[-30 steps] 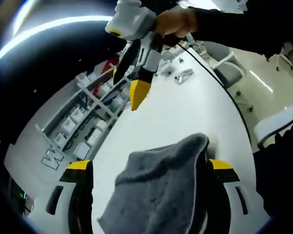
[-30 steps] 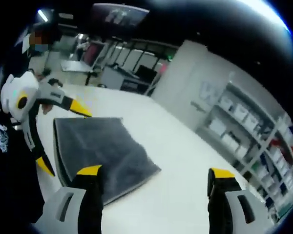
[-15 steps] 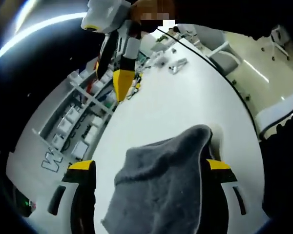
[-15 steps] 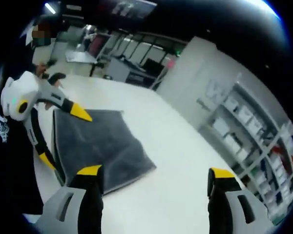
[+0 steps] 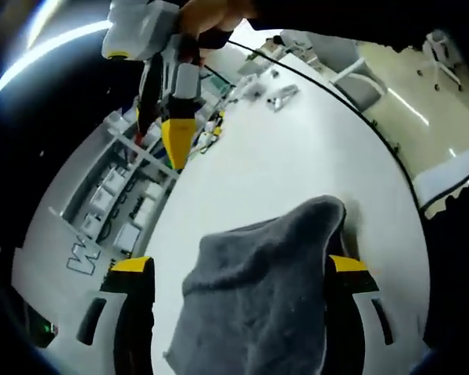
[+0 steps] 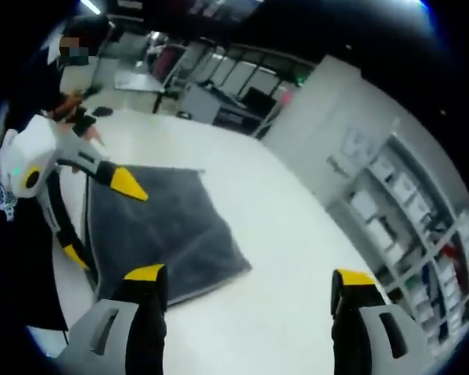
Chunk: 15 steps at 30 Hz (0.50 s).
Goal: Open the folded towel by lifting each exposed corner and separating the folded layers until the towel lies flat within the target outline without major curled edges
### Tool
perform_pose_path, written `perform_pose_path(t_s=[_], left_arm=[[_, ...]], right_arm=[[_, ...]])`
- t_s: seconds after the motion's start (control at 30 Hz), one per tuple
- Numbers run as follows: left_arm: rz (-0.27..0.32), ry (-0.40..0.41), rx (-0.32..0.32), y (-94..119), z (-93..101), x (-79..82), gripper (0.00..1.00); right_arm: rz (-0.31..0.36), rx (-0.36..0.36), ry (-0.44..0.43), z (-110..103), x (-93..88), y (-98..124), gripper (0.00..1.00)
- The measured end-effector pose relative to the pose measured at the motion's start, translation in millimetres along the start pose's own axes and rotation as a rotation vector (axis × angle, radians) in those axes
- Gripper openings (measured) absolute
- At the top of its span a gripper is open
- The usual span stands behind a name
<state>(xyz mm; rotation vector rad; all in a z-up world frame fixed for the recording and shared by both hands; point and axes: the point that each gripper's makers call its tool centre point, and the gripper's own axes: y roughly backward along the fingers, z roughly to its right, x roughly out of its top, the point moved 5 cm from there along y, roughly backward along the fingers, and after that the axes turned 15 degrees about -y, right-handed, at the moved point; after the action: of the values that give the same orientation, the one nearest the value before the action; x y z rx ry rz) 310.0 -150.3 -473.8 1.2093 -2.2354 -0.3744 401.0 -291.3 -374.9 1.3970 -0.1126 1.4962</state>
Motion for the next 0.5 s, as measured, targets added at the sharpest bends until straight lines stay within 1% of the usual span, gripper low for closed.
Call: perform_pose_path(t_s=[0.07,0.1,0.17,0.23,0.27,0.37,0.4,0.43,0.5], left_arm=[[0.004,0.059,-0.069,-1.7,5.7,3.2,0.88],[0.009,0.072,-0.080,-2.2,6.4,6.0,0.89],[0.021,0.057,-0.048,-3.1,2.4,12.6,0.90],[0.016,0.048,-0.046,-4.0,2.3,18.1,0.89],[0.022,0.047,-0.052,-4.6,2.3,20.8,0.89],[0.041,0.069,-0.066,-8.2,3.5,27.0,0.89],[0.035,0.066,-0.074,-10.4,4.6,27.5,0.87],[0.030,0.064,-0.072,-11.3,4.2,27.4,0.84],[0.017,0.069,-0.062,-13.4,1.4,27.6,0.76]], right_arm=[[-0.024,0.029,0.010,-1.3,-0.6,-3.7,0.87],[-0.042,0.052,0.018,-1.4,-1.2,-6.2,0.87],[-0.056,0.082,0.034,-0.9,-1.3,-10.2,0.86],[-0.055,0.075,0.042,4.6,0.7,-16.0,0.85],[-0.073,0.077,0.051,7.1,-0.1,-17.6,0.85],[-0.148,0.142,0.075,4.7,-4.8,-18.6,0.90],[-0.163,0.162,0.111,3.1,-4.4,-19.1,0.90],[-0.164,0.177,0.152,1.3,-1.8,-20.5,0.90],[-0.179,0.220,0.183,-3.5,2.8,-24.3,0.88]])
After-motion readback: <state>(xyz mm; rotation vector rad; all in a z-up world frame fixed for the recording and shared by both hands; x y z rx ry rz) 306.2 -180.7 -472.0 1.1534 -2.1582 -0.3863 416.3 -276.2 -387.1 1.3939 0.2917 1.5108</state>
